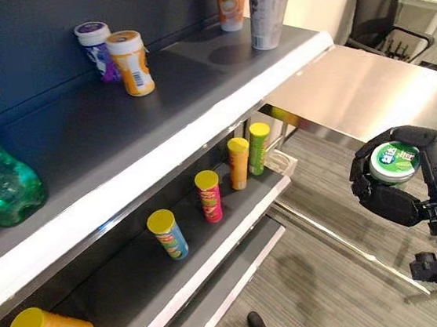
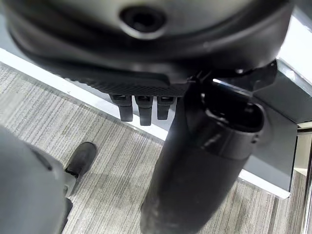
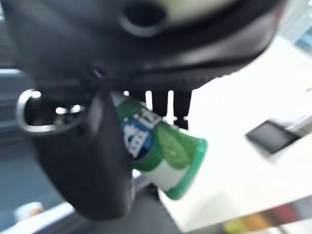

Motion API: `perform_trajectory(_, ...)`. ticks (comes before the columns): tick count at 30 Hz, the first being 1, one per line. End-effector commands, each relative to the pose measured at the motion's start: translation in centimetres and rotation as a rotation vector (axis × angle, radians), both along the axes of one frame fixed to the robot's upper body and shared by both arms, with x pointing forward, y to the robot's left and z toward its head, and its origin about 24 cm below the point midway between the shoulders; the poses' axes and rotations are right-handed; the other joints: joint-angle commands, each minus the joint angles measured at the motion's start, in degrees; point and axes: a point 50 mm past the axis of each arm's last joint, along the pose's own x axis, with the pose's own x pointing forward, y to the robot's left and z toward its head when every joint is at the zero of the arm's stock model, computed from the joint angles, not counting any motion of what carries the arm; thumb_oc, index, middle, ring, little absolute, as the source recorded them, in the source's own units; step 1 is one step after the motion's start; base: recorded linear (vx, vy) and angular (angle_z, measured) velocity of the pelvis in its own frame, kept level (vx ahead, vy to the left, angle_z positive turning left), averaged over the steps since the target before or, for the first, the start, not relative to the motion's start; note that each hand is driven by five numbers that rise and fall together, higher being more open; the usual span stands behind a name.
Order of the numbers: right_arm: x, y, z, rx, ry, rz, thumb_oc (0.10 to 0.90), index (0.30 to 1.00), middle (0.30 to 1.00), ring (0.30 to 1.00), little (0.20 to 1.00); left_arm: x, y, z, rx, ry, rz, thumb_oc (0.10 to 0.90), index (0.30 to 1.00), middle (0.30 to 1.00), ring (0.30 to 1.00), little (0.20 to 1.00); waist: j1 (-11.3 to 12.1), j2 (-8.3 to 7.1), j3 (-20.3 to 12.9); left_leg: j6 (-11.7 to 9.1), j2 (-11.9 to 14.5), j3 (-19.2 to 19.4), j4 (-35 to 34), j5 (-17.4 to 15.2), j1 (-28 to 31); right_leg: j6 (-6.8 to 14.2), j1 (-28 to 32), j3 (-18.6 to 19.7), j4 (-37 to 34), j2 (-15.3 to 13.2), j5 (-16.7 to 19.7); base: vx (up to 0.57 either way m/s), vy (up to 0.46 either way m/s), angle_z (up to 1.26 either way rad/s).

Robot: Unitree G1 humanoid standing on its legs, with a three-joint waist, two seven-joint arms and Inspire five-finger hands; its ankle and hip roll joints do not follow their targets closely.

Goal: Put the goods on the table back onto the shelves and tidy them up.

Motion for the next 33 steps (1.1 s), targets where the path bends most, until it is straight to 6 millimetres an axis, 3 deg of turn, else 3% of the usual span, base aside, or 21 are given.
perform_trajectory(1, -0.4, 1.6, 4.6, -0.029, -0.316, 0.083, 0.400, 0.300, 0.300, 0.300, 0.300, 1.8, 1.6, 0.6, 0.041, -0.060, -0.050, 0.800, 0.900, 0.900, 0.900, 0.900, 1.7, -1.09, 0.9, 0.2, 1.5, -0.9, 1.1, -2.1, 1.4, 6.9, 0.9, 1.6, 2.6, -4.2, -3.7, 0.01, -0.009, 0.08)
perform_trajectory(6, 0.3, 1.9, 5.3, -0.053, -0.379, 0.057, 0.400, 0.300, 0.300, 0.300, 0.300, 1.1, 1.6, 0.4, 0.040, -0.041, -0.073, 0.800, 0.900, 0.900, 0.900, 0.900, 3.2, -0.69, 0.6, 0.3, 1.5, -2.2, 1.0, -2.3, 1.9, 6.7, 2.0, 0.7, 2.6, -4.3, -4.1, 0.01, -0.019, 0.14)
perform_trajectory(16, 2.8, 2.3, 7.6, -0.037, -0.550, -0.019, 0.400, 0.300, 0.300, 0.300, 0.300, 1.8, 1.7, 0.6, 0.062, -0.051, -0.113, 0.800, 0.900, 0.900, 0.900, 0.900, 6.1, -0.56, -0.2, 0.1, 1.8, -3.8, 0.8, -2.1, 2.2, 5.8, 3.1, -0.9, 2.6, -4.4, -4.6, 0.01, -0.031, 0.12)
perform_trajectory(23, 6.0, 3.1, 9.7, -0.040, -0.604, -0.045, 0.400, 0.300, 0.300, 0.300, 0.300, 1.7, 2.0, 0.6, 0.077, -0.040, -0.128, 0.800, 0.900, 0.900, 0.900, 0.900, 8.0, -0.57, -0.4, 0.0, 2.1, -4.5, 0.7, -2.1, 2.5, 5.3, 4.1, -1.8, 2.3, -4.4, -4.9, 0.01, -0.023, 0.08)
perform_trajectory(24, 8.2, 3.7, 10.7, -0.063, -0.580, -0.047, 0.400, 0.300, 0.300, 0.300, 0.300, 1.8, 2.0, 0.6, 0.076, -0.037, -0.137, 0.800, 0.900, 0.900, 0.900, 0.900, 8.9, -0.68, -0.3, 0.0, 2.2, -4.7, 0.7, -2.0, 2.7, 5.0, 4.5, -2.0, 2.1, -4.4, -4.9, 0.02, -0.025, 0.07)
perform_trajectory(27, 10.9, 4.3, 12.4, -0.109, -0.550, -0.065, 0.400, 0.300, 0.300, 0.300, 0.300, 1.9, 2.0, 0.6, 0.070, -0.034, -0.145, 0.800, 0.900, 0.900, 0.900, 0.900, 9.8, -0.87, -0.3, -0.2, 2.4, -4.9, 0.7, -2.0, 2.8, 4.8, 4.9, -2.5, 2.0, -4.5, -4.9, 0.00, -0.006, 0.02)
perform_trajectory(33, 14.1, 5.8, 15.8, -0.153, -0.534, -0.070, 0.400, 0.300, 0.300, 0.300, 0.300, 1.6, 2.1, 0.5, 0.060, -0.015, -0.140, 0.800, 0.900, 0.900, 0.900, 0.900, 11.2, -1.47, -0.2, -0.5, 2.7, -5.2, 0.6, -1.7, 2.7, 4.4, 5.4, -3.2, 1.7, -4.4, -4.9, 0.01, -0.014, 0.08)
